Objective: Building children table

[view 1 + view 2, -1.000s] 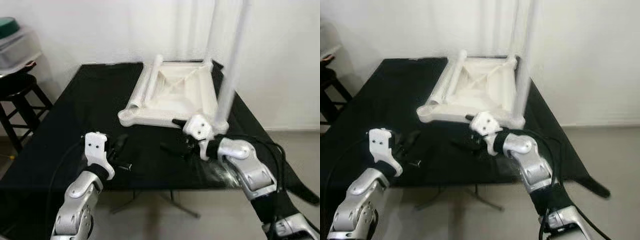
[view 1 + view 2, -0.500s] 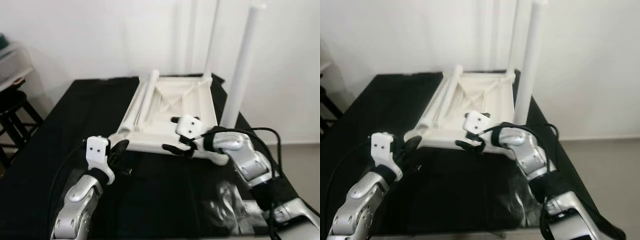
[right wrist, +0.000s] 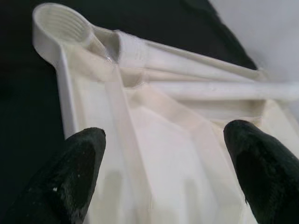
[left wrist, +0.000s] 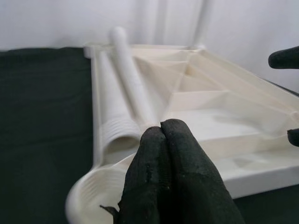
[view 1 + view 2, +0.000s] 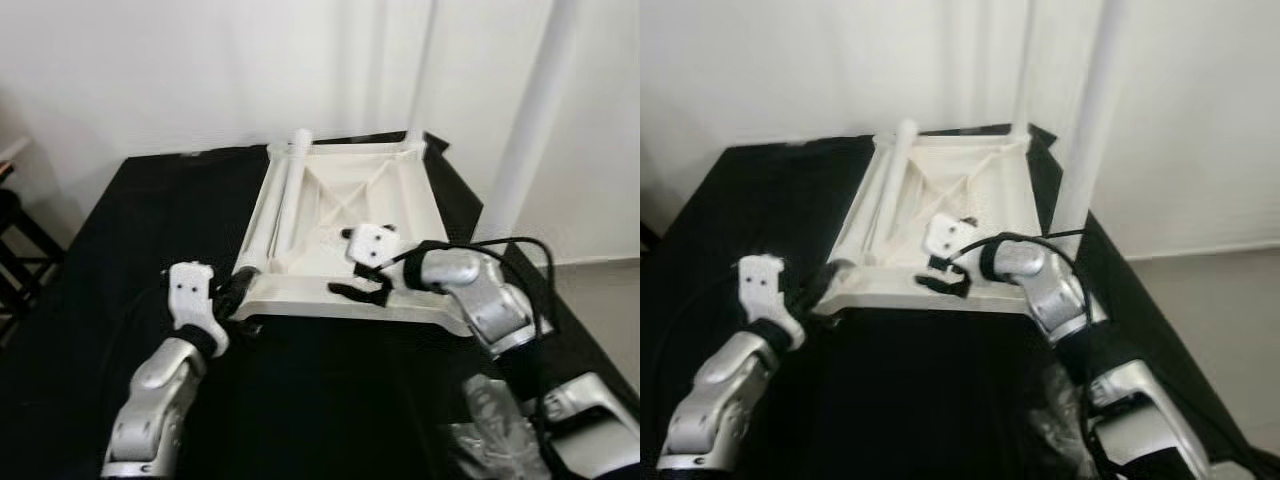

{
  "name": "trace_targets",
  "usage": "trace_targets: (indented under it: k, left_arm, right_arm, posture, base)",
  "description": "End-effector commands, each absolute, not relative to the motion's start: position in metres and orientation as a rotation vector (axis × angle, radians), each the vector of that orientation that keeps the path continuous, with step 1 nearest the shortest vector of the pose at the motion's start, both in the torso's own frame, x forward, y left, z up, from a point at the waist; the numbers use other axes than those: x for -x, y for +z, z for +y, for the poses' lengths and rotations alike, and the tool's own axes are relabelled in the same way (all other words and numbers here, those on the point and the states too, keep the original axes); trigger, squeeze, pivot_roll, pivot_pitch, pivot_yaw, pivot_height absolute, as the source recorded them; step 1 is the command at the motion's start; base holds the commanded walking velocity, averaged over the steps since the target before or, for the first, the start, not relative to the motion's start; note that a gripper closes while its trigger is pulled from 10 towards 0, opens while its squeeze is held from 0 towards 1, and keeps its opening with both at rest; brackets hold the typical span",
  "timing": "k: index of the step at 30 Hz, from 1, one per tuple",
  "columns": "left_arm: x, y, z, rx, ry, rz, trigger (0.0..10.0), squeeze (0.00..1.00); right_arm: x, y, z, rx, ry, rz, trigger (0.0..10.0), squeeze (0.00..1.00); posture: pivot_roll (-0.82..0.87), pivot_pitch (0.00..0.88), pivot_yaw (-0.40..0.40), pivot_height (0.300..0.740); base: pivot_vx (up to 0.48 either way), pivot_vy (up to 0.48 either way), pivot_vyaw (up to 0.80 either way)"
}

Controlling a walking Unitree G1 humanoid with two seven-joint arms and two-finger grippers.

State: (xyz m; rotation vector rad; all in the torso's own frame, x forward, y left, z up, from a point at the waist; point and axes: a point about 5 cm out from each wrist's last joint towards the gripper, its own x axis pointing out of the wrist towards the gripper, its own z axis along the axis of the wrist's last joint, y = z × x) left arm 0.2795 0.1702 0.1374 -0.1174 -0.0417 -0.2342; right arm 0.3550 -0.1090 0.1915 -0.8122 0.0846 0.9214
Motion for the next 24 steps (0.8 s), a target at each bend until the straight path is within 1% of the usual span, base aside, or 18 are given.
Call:
trace_targets:
  k: [1,7,9,14,17,19,24]
  left_arm:
    - [-0.279,0.136,0.174,0.116,-0.217,-0.032,10.0,0.0]
    - [-0.276,0.138,0.171,0.106,-0.218,-0.035,10.0,0.0]
    - [-0.276,0.138,0.171,0.106,-0.218,-0.035,10.0,0.0]
    - [-0.273,0.139,0.168,0.104,-0.225,-0.039,10.0,0.0]
    - [-0.271,0.14,0.167,0.103,-0.228,-0.041,10.0,0.0]
    - [-0.269,0.141,0.167,0.104,-0.23,-0.042,10.0,0.0]
    - [-0.264,0.142,0.166,0.108,-0.234,-0.04,10.0,0.0]
  right_arm:
    - [-0.359,0.194,-0.103,0.849,0.925,0.085,10.0,0.0]
    - [-0.381,0.198,-0.105,0.949,0.931,0.164,10.0,0.0]
    - [-0.383,0.198,-0.105,0.953,0.932,0.176,10.0,0.0]
    - [-0.388,0.188,-0.113,0.995,0.998,0.329,10.0,0.0]
    - [-0.389,0.186,-0.112,1.027,1.015,0.338,10.0,0.0]
    - [-0.391,0.185,-0.11,1.084,1.032,0.34,10.0,0.0]
    - [-0.391,0.184,-0.103,1.117,1.063,0.346,10.0,0.0]
  posture:
    - [-0.02,0.032,0.009,0.74]
    - [-0.01,0.054,-0.003,0.74]
    - [-0.01,0.054,-0.003,0.74]
    - [-0.01,0.08,-0.009,0.74]
    - [-0.01,0.09,-0.012,0.74]
    - [0.0,0.103,-0.015,0.74]
    - [0.01,0.124,-0.013,0.74]
  base:
    - [0.0,0.0,0.0]
    - [0.0,0.0,0.0]
    - [0.0,0.0,0.0]
    - [0.0,0.0,0.0]
    - [0.0,0.0,0.0]
    - [0.0,0.0,0.0]
    - [0.0,0.0,0.0]
